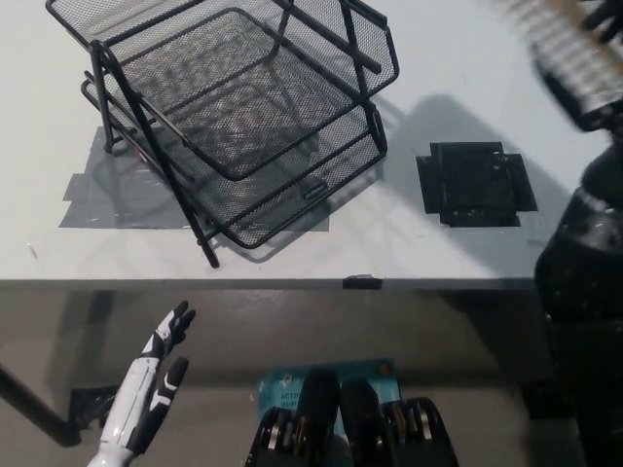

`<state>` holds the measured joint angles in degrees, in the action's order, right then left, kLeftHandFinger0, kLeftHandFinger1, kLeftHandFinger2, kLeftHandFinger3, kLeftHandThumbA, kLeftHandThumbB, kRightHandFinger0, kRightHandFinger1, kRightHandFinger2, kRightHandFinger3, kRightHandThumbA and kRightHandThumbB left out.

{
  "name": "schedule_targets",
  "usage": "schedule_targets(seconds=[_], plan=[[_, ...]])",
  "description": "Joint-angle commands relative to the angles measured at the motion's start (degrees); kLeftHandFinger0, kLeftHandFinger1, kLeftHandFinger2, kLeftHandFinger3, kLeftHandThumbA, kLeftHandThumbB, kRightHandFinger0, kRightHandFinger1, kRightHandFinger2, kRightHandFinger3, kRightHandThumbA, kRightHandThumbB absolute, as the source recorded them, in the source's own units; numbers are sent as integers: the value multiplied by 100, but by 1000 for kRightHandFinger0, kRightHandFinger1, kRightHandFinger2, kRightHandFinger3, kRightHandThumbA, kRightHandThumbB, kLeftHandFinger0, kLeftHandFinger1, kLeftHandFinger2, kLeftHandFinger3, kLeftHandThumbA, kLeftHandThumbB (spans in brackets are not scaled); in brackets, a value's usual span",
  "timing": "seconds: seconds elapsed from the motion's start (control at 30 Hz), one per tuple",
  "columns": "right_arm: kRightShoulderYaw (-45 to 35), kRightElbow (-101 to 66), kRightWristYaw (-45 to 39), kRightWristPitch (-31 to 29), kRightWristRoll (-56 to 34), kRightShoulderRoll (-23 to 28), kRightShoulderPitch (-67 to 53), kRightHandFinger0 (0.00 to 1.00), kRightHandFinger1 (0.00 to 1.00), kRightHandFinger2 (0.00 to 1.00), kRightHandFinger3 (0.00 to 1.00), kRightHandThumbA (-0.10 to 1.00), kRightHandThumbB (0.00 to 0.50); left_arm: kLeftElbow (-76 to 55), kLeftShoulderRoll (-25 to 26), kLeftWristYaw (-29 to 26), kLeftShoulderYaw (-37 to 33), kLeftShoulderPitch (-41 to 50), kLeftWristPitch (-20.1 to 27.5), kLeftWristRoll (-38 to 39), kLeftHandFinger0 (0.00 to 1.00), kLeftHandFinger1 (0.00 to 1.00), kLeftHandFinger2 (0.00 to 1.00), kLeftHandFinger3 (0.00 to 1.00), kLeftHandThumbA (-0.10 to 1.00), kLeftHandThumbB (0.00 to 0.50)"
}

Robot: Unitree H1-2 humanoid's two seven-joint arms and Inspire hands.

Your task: A person hands a notebook to the robot and the robot grabs it with its right hand and places it in the file tray kept in the centre of the desk infront of it.

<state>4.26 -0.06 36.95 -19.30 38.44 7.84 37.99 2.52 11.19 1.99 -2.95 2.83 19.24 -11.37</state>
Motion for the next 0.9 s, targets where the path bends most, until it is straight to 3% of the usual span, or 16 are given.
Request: schedule_targets(seconds=[0.0,0.07,0.17,0.23,0.3,0.37,0.4,0.53,0.57,0.73,0.87], plan=[[525,119,200,-443,1520,367,492,0,0,23,58,659,0,-101,45,62,-47,177,249,85,1000,1000,1000,1000,1000,373],[685,243,276,-379,1712,421,606,0,0,43,62,741,0,-73,51,65,-56,197,272,76,1000,1000,1000,1000,1000,371],[900,438,278,-324,1874,459,747,0,0,52,240,849,0,-84,63,88,-76,246,303,84,1000,1000,1000,1000,1000,361],[988,512,287,-243,1958,468,772,0,0,23,242,884,0,-82,66,85,-81,274,308,76,1000,1000,1000,1000,1000,361],[1127,667,373,-162,2158,503,864,0,0,0,97,901,0,-69,81,85,-97,269,348,50,1000,1000,1000,1000,1000,348],[1232,796,486,-195,2281,545,939,0,0,0,168,862,0,-65,92,75,-107,269,367,11,1000,1000,1000,1000,1000,348],[1335,920,593,-147,2441,574,1005,0,0,0,5,829,0,-51,99,78,-117,268,399,20,1000,1000,1000,1000,1000,333],[1553,1251,843,-130,2668,600,1161,0,0,0,0,740,0,-16,121,75,-135,255,469,27,1000,1000,1000,1000,1000,331],[1656,1448,949,-42,2831,606,1242,0,0,6,24,812,0,-20,140,73,-134,254,473,16,1000,1000,1000,1000,1000,336],[1809,1824,1078,41,2940,611,1411,0,0,33,4,868,0,11,128,65,-142,245,482,62,1000,1000,1000,1000,1000,355],[1911,2069,1266,80,3040,572,1542,0,0,42,20,788,0,11,122,59,-138,261,462,79,1000,1000,1000,1000,1000,356]])
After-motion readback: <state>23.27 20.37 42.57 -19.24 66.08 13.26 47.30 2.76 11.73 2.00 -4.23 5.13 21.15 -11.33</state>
